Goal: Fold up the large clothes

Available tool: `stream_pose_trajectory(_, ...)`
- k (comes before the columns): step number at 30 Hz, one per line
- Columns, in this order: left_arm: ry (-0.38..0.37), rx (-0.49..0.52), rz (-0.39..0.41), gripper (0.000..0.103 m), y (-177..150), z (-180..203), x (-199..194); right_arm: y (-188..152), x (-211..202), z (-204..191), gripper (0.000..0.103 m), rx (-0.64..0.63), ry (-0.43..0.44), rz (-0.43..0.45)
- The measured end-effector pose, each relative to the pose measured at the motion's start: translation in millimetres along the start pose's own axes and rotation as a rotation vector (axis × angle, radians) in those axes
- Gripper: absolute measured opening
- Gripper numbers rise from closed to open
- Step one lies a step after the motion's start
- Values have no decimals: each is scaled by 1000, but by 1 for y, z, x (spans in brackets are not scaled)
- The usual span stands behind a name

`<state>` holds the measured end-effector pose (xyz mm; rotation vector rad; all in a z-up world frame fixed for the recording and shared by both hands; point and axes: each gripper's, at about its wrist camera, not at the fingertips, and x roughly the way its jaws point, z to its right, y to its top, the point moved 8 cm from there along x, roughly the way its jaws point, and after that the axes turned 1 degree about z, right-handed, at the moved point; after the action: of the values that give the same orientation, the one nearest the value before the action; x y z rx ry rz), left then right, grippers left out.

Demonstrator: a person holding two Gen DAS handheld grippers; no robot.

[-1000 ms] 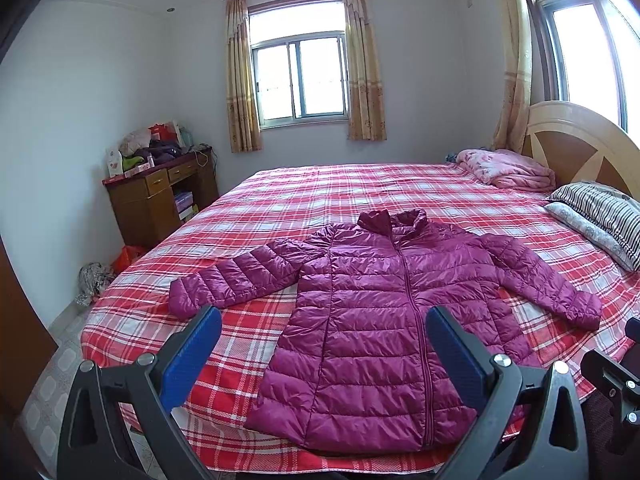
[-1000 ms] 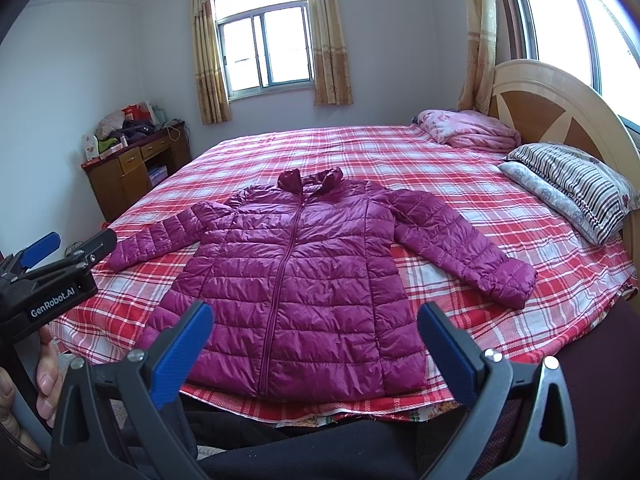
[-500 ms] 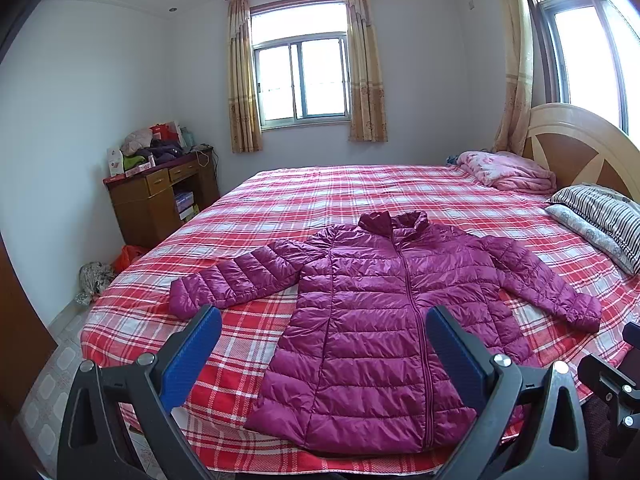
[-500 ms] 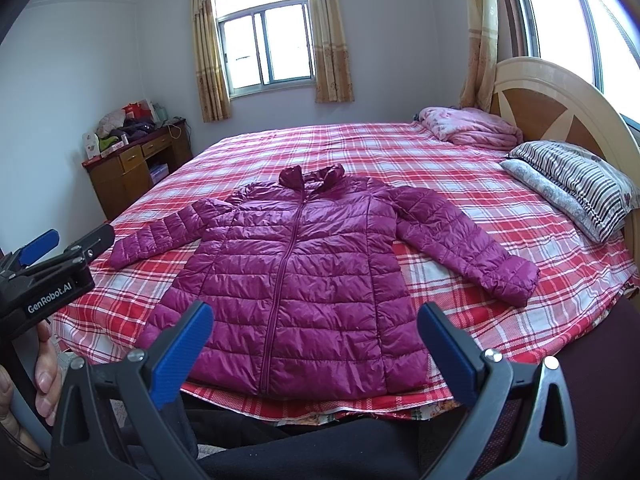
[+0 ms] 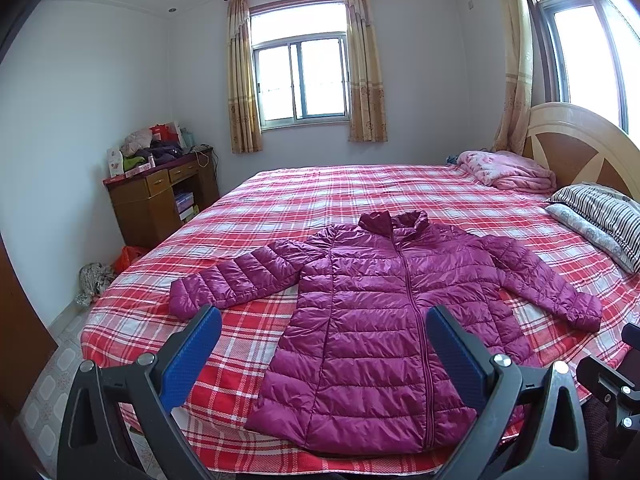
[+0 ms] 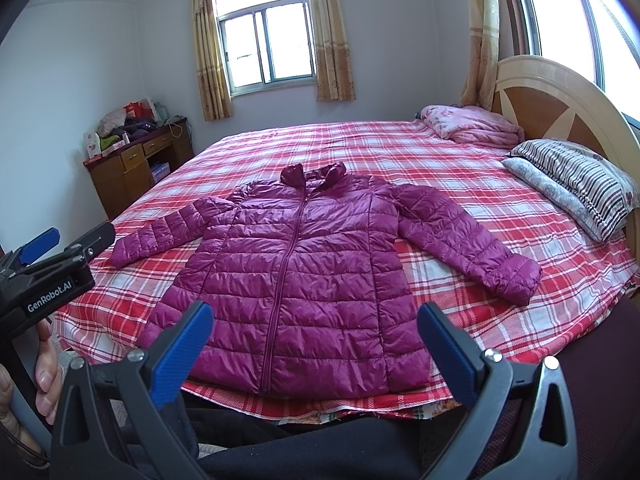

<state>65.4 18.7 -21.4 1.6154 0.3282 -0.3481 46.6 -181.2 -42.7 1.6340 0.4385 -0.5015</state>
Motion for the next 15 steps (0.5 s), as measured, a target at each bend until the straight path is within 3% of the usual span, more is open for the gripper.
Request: stream_pose_trajectory(15, 0, 7, -7, 102, -4, 1, 5, -5, 6, 1, 103, -3, 2, -12)
